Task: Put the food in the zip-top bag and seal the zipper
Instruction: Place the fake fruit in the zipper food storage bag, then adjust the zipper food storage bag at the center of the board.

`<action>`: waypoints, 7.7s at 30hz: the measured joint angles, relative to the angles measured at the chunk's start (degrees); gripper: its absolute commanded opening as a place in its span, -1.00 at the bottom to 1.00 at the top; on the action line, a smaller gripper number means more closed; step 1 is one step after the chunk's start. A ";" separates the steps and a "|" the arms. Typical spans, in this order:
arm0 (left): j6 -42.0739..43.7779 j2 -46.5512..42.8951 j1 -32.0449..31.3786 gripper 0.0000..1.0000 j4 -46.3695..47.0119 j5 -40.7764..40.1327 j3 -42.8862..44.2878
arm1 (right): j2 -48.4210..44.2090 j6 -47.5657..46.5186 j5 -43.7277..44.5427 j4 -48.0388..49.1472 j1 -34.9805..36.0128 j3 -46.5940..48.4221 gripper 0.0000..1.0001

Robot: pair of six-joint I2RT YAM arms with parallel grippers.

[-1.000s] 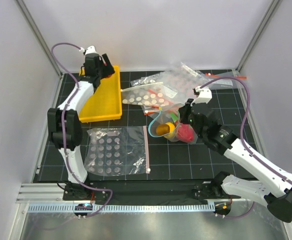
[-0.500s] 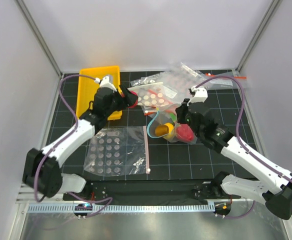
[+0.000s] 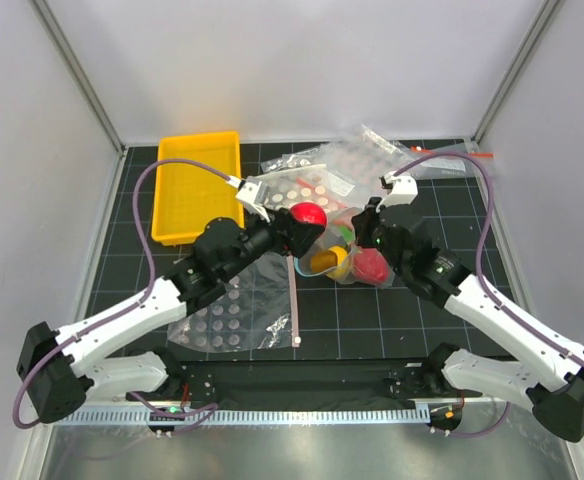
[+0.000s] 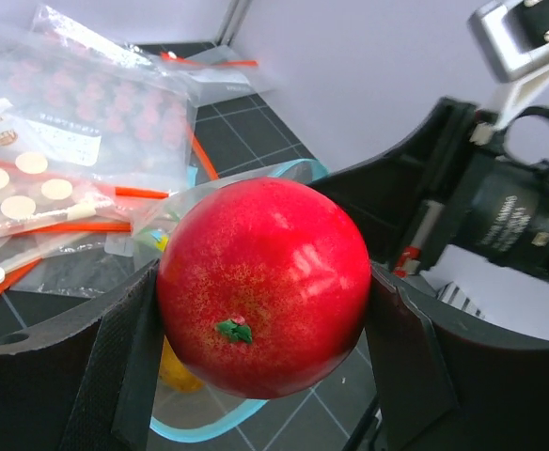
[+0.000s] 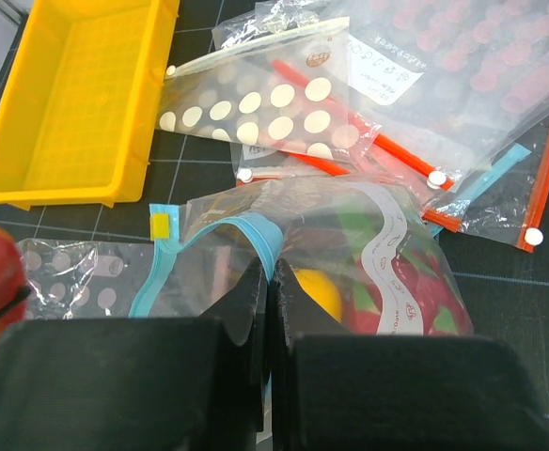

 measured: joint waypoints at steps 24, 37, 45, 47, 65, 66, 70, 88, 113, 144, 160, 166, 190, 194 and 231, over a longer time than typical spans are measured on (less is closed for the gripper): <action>10.69 16.81 -7.28 -0.55 0.09 -0.11 5.33 | -4.22 1.01 2.23 -0.20 -0.02 -1.60 -0.98; 11.96 25.51 -7.72 0.34 -5.57 -3.26 13.90 | -6.05 1.81 3.34 -0.13 -0.02 -2.69 -0.98; 11.45 25.70 -7.72 1.00 -9.35 -3.37 14.67 | -7.34 2.03 4.35 -0.09 -0.02 -3.50 -0.98; 11.45 24.50 -7.72 0.99 -9.92 -2.86 14.64 | -7.48 2.03 4.63 -0.09 -0.02 -3.52 -0.98; 11.91 18.10 -7.69 0.68 -26.91 -14.51 22.38 | -7.48 2.03 5.16 -0.09 -0.02 -3.52 -0.98; 12.17 18.99 -7.69 0.65 -27.80 -15.54 23.45 | -7.48 2.03 5.18 -0.09 -0.02 -3.52 -0.98; 12.46 24.22 -7.32 0.20 -31.65 -17.86 27.17 | -7.48 2.01 5.18 -0.09 0.00 -3.52 -0.98; 11.41 22.93 -2.27 -1.00 -36.50 -12.61 25.27 | -2.84 -0.87 -7.13 3.43 3.02 -3.19 -0.86; 5.53 13.62 5.05 -1.00 -33.75 -7.61 20.70 | 2.43 -11.13 -13.57 7.45 13.49 -0.46 0.75; -0.37 9.66 5.60 0.99 -35.30 -3.17 23.32 | 7.08 -17.53 -10.60 3.67 16.61 2.05 -0.98; -1.70 20.09 2.75 0.12 -33.18 -0.79 26.18 | 7.06 -17.73 -9.57 3.74 17.81 2.05 -0.89; 0.68 21.16 2.27 -1.00 -33.70 0.74 26.60 | 6.67 -17.64 -10.38 4.42 18.05 2.01 0.07; 11.34 8.22 2.23 -1.00 -29.55 10.40 11.85 | -16.26 -20.76 5.25 18.91 17.88 -12.39 0.24; 12.35 4.57 2.23 -1.00 -26.25 10.32 7.28 | -14.32 -22.56 2.97 19.93 17.59 -13.90 0.37; 31.12 -9.57 1.38 -1.00 -13.25 17.97 -9.42 | -10.16 -20.55 -39.93 42.38 -0.79 -26.58 -0.46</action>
